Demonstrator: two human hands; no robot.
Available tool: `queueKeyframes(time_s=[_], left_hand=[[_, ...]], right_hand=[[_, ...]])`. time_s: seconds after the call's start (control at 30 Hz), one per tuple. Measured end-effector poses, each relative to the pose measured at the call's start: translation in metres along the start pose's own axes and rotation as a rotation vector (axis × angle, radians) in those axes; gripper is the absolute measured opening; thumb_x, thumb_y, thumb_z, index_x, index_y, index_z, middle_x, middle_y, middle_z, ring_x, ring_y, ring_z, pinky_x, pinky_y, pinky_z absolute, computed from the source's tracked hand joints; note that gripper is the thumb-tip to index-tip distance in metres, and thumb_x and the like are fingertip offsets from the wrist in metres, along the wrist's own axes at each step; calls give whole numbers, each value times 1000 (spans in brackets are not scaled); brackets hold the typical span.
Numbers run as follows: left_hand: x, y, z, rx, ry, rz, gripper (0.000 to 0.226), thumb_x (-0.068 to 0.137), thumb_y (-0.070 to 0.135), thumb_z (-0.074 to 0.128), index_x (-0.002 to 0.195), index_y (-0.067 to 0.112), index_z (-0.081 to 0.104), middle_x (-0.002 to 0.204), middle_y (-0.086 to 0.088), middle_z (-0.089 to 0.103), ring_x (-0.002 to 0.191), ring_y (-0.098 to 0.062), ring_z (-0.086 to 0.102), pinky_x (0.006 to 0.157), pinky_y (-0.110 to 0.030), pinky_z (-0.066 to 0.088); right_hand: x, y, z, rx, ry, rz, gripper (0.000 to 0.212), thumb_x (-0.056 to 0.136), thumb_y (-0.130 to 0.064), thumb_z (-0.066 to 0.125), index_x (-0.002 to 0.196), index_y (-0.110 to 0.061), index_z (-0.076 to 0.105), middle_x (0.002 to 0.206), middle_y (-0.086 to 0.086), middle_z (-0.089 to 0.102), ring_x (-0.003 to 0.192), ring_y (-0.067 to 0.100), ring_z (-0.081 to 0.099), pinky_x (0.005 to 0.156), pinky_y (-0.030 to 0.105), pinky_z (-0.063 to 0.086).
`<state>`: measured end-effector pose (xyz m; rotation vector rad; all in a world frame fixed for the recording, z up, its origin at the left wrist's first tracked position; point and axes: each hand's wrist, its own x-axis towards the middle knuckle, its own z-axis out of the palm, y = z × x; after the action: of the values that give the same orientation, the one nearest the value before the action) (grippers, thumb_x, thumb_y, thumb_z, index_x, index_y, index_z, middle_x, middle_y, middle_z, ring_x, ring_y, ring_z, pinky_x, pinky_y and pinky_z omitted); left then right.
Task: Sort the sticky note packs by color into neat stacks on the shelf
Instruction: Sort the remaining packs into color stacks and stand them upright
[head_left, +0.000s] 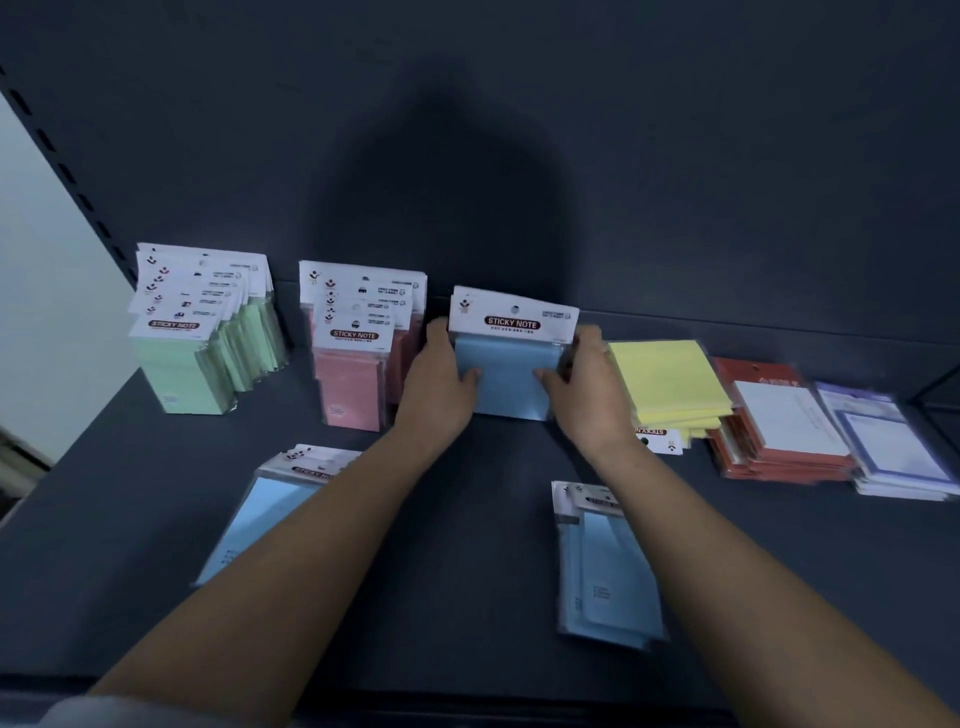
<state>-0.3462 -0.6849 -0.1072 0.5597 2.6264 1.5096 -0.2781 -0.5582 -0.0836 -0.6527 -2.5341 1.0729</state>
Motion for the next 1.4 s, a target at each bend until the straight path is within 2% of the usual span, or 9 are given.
queueKeyframes(time_s=[0.2, 0.5, 0.67, 0.77, 0.87, 0.97, 1.07, 1.2, 1.4], left_hand=[[16, 5, 13, 30, 139, -39, 46, 89, 6, 58, 126, 6, 31, 110, -15, 61, 99, -28, 60, 77, -30, 45], [3, 14, 0, 194, 88, 39, 55, 87, 9, 61, 132, 2, 30, 132, -16, 42, 114, -28, 48, 83, -24, 36], [-45, 11, -44, 105, -30, 148, 50, 85, 15, 64, 130, 12, 42, 125, 0, 52, 116, -14, 50, 93, -17, 35], [-85, -9, -87, 170, 124, 54, 40, 85, 18, 64, 123, 16, 51, 110, 7, 60, 99, -13, 58, 79, -19, 43], [-111, -46, -124, 461, 241, -148, 42, 83, 26, 65, 117, 5, 55, 112, -15, 62, 104, -35, 56, 84, -41, 46], [-125, -66, -136, 543, 131, -404, 60, 80, 50, 57, 115, 2, 52, 109, -22, 60, 104, -42, 53, 83, -49, 47], [-133, -67, -130, 339, 77, -408, 49, 86, 41, 57, 120, 7, 48, 105, -12, 60, 104, -34, 55, 78, -38, 43], [-138, -61, -119, 82, 40, -432, 24, 88, 31, 60, 105, 17, 53, 102, -1, 62, 86, -14, 58, 64, -24, 41], [-143, -52, -110, -339, -117, -469, 23, 86, 29, 65, 108, 22, 64, 100, -1, 73, 92, -19, 69, 83, -37, 54]], right_hand=[[26, 1, 6, -90, 52, 6, 33, 87, -9, 60, 111, -6, 37, 102, 20, 63, 94, 36, 59, 75, 43, 49], [12, -1, 7, -77, 53, -15, 60, 85, 1, 55, 136, -10, 26, 111, 16, 59, 89, 22, 50, 59, 20, 26], [-32, -6, -5, -59, 87, -121, 55, 85, 0, 56, 135, -12, 37, 117, 6, 54, 108, 21, 52, 91, 30, 43], [-76, -21, 6, -33, -183, -158, 36, 88, -10, 57, 124, -13, 54, 97, -2, 58, 89, 11, 53, 88, 24, 43], [-110, -36, 32, -16, -624, -73, 32, 90, -23, 58, 119, -11, 59, 88, -3, 58, 84, 12, 56, 77, 20, 40], [-121, -47, 57, -2, -710, -97, 25, 91, -29, 55, 106, -10, 59, 78, -3, 57, 82, 18, 56, 63, 20, 42], [-124, -52, 73, 93, -690, -90, 21, 91, -25, 53, 105, -11, 61, 65, -16, 44, 60, 5, 45, 45, 6, 32], [-126, -52, 81, 292, -673, 77, 28, 89, -27, 57, 114, -15, 59, 70, -13, 46, 58, 0, 45, 45, 7, 32], [-129, -40, 77, 542, -507, 207, 24, 86, -16, 62, 109, -20, 55, 104, -4, 59, 83, 2, 57, 61, 9, 43]])
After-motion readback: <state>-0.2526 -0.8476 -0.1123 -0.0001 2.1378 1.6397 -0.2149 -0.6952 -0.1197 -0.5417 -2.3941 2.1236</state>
